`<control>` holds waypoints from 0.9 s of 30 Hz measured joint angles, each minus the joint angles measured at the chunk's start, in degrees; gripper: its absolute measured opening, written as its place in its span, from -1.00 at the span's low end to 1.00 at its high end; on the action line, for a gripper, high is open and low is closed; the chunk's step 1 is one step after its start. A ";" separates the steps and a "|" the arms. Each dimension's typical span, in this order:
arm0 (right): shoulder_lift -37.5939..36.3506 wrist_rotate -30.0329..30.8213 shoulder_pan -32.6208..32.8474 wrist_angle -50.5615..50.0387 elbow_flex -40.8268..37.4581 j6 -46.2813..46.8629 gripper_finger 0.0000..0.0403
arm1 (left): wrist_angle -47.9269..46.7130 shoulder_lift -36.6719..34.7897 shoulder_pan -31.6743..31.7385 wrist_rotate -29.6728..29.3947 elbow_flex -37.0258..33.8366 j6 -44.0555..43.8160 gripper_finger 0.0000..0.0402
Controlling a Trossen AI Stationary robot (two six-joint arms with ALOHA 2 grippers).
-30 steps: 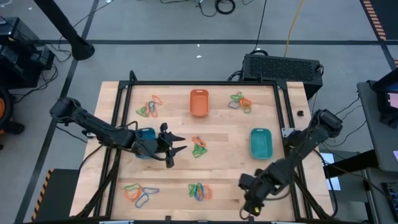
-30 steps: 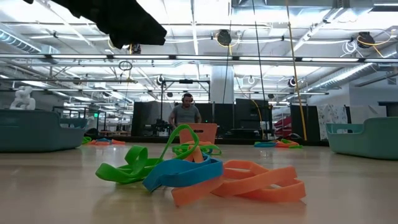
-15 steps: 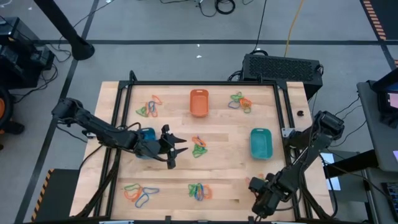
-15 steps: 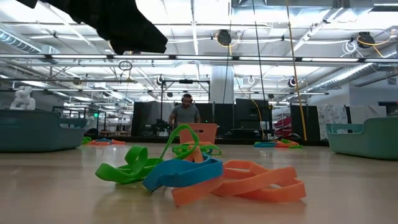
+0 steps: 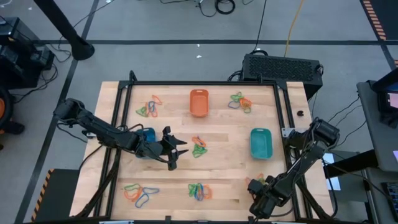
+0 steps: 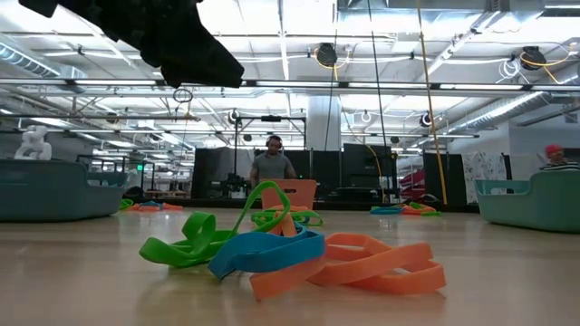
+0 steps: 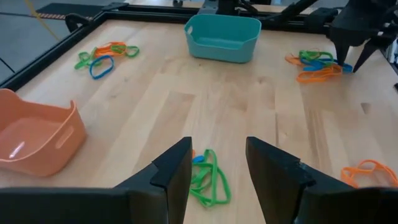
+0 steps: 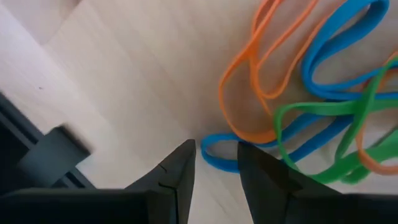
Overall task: Sort rubber bands into baskets
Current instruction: Put the blue rubber band into the blue bin
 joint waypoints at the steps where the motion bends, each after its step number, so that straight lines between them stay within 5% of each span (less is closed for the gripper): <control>1: 0.32 -0.02 0.00 0.08 0.10 -0.02 -0.42 | 0.08 -0.02 0.02 -0.02 0.00 0.00 -0.20; 6: 1.10 -0.03 0.00 -0.59 0.20 -0.26 -0.54 | 0.09 -0.02 0.02 -0.02 0.00 0.37 -0.20; 12: 0.84 -0.39 0.00 -0.43 0.47 -3.65 -0.95 | 0.04 -0.02 0.02 -0.02 0.00 0.42 -0.20; 23: -1.84 -11.89 -0.05 -8.89 7.31 -7.13 -0.99 | 0.11 -0.04 0.02 -0.02 0.00 0.33 -0.20; 27: -3.88 -11.84 -0.23 -10.52 8.81 -7.14 -0.99 | 1.29 -0.04 0.02 -0.02 0.00 -0.04 -0.20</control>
